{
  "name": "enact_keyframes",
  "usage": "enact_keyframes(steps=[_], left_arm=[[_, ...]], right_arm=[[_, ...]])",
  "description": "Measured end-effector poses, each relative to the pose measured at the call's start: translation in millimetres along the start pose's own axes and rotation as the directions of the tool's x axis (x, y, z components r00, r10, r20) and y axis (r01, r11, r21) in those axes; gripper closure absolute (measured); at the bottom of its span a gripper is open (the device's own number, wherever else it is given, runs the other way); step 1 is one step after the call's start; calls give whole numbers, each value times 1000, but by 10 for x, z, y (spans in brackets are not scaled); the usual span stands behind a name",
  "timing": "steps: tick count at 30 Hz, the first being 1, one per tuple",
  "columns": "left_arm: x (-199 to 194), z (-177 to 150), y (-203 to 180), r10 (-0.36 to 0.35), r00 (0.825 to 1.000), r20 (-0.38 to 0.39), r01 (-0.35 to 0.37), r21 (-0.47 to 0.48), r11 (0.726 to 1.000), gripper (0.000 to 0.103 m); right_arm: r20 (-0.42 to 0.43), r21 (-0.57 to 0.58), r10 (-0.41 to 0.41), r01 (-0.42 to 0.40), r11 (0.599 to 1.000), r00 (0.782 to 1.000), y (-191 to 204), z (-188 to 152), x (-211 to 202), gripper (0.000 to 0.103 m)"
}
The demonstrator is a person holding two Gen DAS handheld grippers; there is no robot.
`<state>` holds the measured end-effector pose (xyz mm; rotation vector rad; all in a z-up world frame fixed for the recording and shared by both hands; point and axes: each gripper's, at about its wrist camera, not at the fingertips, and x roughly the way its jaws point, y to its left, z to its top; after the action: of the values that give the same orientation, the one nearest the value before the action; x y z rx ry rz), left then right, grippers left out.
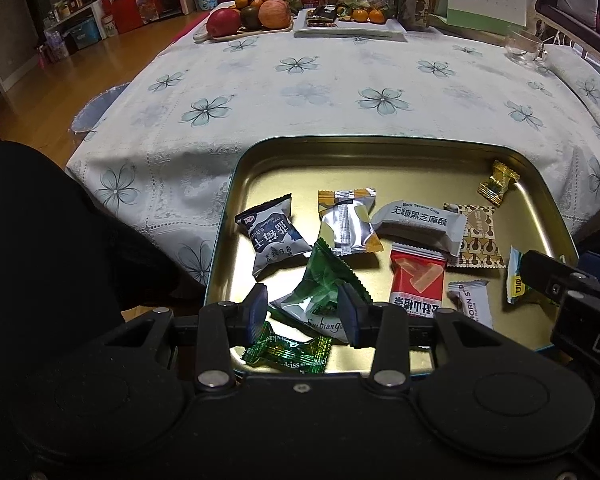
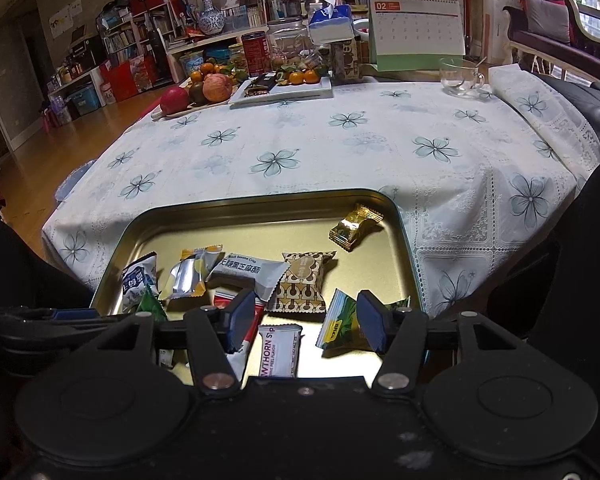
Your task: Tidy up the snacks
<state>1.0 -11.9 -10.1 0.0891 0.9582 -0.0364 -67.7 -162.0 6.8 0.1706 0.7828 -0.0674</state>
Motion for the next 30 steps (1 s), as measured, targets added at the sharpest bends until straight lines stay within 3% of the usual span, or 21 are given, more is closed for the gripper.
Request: enact_keyframes(steps=[30], left_arm=[[6, -10, -6, -8, 1000, -5, 8, 2, 1000, 54]], right_arm=[[-2, 0, -2, 2, 1000, 1000, 9, -1, -1, 44]])
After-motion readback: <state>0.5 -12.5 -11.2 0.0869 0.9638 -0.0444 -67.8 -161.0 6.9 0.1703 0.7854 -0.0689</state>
